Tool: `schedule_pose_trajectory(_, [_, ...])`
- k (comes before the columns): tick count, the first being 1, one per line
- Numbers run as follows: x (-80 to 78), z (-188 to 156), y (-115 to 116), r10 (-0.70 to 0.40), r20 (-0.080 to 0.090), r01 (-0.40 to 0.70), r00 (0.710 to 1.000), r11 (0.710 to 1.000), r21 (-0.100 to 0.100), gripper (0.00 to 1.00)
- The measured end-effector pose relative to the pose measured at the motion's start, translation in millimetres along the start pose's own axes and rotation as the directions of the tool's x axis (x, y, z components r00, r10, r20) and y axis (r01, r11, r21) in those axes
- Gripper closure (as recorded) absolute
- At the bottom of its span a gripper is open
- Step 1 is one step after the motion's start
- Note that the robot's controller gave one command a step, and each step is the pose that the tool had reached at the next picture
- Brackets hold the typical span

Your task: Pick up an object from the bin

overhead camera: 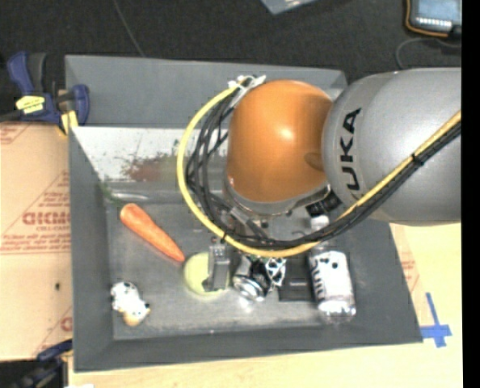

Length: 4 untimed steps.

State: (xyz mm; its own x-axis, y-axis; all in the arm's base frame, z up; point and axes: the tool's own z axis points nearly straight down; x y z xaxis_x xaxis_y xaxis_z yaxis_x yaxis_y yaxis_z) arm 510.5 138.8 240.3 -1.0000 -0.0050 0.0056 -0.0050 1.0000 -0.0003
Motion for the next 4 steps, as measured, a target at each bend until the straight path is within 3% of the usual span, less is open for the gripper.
schedule_pose_trajectory(1, [-1.5,-5,-1,0.004,0.008,-0.004,1.000,1.000,-0.001,0.00])
schedule_pose_trajectory(2, [-0.5,31,-25,-0.074,0.012,0.074,0.997,0.997,-0.002,0.00])
schedule_pose_trajectory(3, [-24.4,87,-33,-0.044,0.014,0.044,0.999,0.999,-0.001,0.00])
schedule_pose_trajectory(4, [-14.0,124,-42,-0.027,0.009,0.027,1.000,1.000,-0.001,0.00])
